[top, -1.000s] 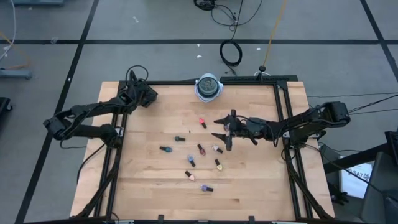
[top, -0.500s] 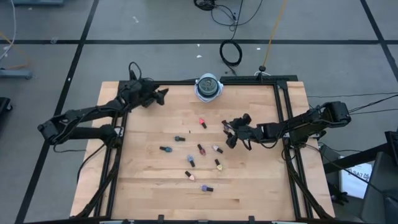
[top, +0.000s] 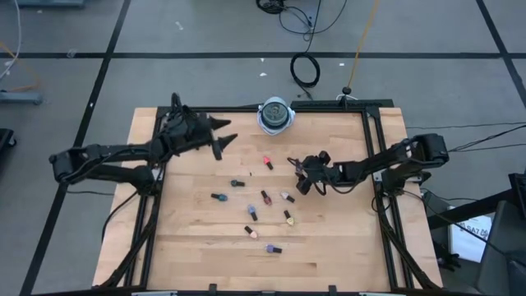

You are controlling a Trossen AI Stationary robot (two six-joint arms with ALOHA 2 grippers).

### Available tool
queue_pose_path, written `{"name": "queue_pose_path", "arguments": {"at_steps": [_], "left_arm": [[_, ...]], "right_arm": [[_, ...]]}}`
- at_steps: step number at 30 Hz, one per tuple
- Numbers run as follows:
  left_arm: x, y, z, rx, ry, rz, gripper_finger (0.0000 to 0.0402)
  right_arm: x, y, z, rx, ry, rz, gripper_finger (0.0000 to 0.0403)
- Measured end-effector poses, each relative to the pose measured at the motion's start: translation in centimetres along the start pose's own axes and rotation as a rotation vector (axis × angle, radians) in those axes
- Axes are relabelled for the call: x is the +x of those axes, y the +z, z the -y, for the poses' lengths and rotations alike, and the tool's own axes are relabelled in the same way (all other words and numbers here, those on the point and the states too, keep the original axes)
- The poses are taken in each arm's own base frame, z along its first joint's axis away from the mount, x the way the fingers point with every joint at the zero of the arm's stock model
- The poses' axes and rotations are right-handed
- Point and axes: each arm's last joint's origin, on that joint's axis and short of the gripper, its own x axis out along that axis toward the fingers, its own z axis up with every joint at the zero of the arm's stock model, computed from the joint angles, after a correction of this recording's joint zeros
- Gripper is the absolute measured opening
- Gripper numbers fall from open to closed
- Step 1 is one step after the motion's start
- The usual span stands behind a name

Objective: Pick & Place Nail Polish
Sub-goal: Put the dark violet nail polish bottle into the black bin

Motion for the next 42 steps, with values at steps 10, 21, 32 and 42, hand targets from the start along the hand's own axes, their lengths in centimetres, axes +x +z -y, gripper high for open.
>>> {"name": "queue_pose_path", "arguments": {"at_steps": [10, 21, 32, 42], "left_arm": [[0.3, -0.2, 2.6, 0.108, -0.119, 0.011, 0.0282], [0.3, -0.2, 2.6, 0.102, -0.118, 0.011, 0.0273], [0.3, -0.2, 2.6, 0.102, -0.118, 0.003, 0.0267], [0.3, -0.2, 2.6, 0.079, -0.118, 0.001, 0.0269]], "right_arm": [[1.9, -1.0, 0.6, 0.004, -0.050, -0.032, 0.0251], [2.5, -1.4, 1.0, 0.001, -0.023, -0.100, 0.0205], [2.5, -1.6, 1.0, -0.036, 0.007, -0.129, 0.0111], [1.4, 0.1, 0.4, -0.081, 0.149, -0.031, 0.0111]]}}
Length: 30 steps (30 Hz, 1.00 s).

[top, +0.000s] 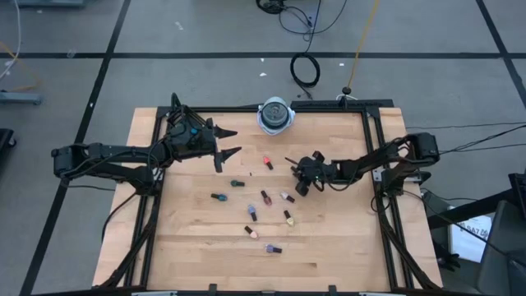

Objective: Pick & Place Nail Polish
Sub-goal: Put the dark violet nail polish bottle into the black bin

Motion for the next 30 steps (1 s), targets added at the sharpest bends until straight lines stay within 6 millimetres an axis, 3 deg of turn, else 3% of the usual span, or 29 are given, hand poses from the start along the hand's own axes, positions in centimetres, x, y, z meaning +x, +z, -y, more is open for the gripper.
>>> {"name": "queue_pose_path", "arguments": {"at_steps": [5, 11, 15, 18, 22, 30], "left_arm": [[0.0, -0.1, 0.4, -0.008, -0.027, -0.007, 0.0269], [0.5, -0.3, 1.5, -0.001, -0.076, -0.004, 0.0269], [1.7, 0.0, 2.0, -0.154, -0.101, -0.021, 0.0269], [3.0, 0.4, 2.3, -0.290, -0.119, -0.036, 0.0269], [5.3, 0.7, 2.7, -0.331, -0.175, -0.076, 0.0269], [10.0, -0.2, 3.0, -0.478, -0.172, -0.164, 0.0269]], "right_arm": [[-2.3, 3.2, -0.8, 0.012, 0.180, 0.197, 0.0111], [-4.3, 5.4, -1.6, -0.004, 0.416, 0.369, 0.0111], [-4.8, 6.0, -2.0, -0.053, 0.508, 0.427, 0.0111], [-4.9, 5.9, -2.3, -0.111, 0.507, 0.443, 0.0111], [-5.0, 5.8, -2.7, -0.173, 0.469, 0.463, 0.0111], [-5.5, 4.9, -4.0, -0.513, 0.036, 0.523, 0.0111]]}}
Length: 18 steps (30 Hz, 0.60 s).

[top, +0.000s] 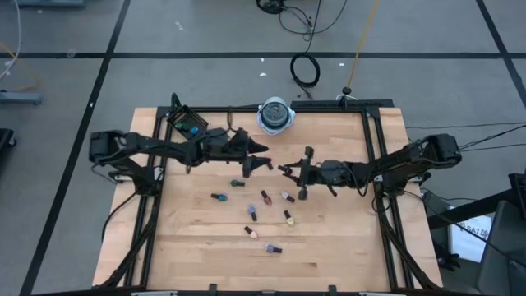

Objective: Pick & Place Nail Polish
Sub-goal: Put the dark violet nail polish bottle into the black bin

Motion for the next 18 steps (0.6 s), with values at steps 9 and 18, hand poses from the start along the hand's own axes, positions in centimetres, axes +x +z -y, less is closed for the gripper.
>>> {"name": "queue_pose_path", "arguments": {"at_steps": [9, 18], "left_arm": [[4.9, -1.1, -1.5, -0.101, 0.008, -0.064, 0.0269], [8.9, -2.0, -1.1, -0.115, -0.047, -0.100, 0.0269]], "right_arm": [[-1.0, 0.6, -1.1, -0.259, -0.270, -0.078, 0.0111], [-1.1, 0.7, -1.4, -0.259, -0.258, -0.070, 0.0111]]}}
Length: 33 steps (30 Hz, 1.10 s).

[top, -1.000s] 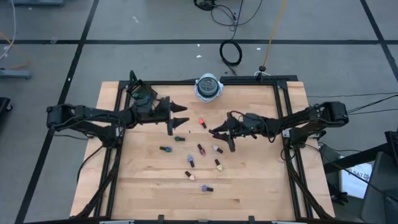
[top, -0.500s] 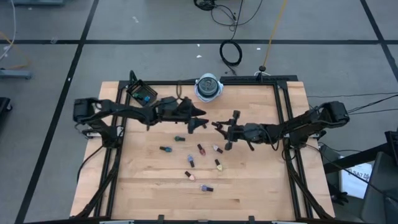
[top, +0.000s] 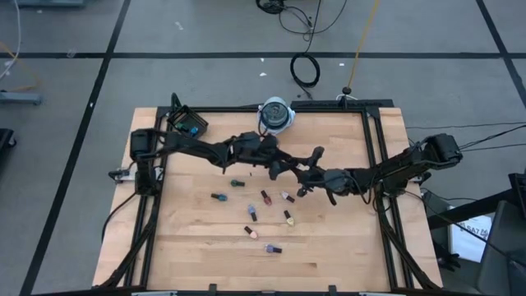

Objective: Pick & Place Nail Polish
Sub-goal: Put the dark violet nail polish bottle into the black bin

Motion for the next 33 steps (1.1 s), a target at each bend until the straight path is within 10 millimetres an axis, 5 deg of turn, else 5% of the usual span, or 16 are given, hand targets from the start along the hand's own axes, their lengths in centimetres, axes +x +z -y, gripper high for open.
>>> {"name": "queue_pose_path", "arguments": {"at_steps": [14, 18, 26, 33], "left_arm": [[1.8, 0.0, 0.8, 0.000, -0.004, 0.005, 0.0262], [1.8, 0.1, 0.7, 0.000, -0.002, 0.007, 0.0214], [1.7, 0.3, 0.3, -0.011, 0.017, 0.017, 0.0049], [1.4, 0.7, -0.2, 0.044, 0.020, 0.005, 0.0051]], "right_arm": [[0.0, -0.1, -0.1, -0.003, 0.007, -0.007, 0.0111], [0.0, -0.2, -0.1, -0.006, 0.009, -0.012, 0.0111], [0.0, -0.3, -0.1, -0.029, 0.006, -0.027, 0.0111], [0.0, -0.3, -0.2, 0.012, 0.017, -0.024, 0.0139]]}}
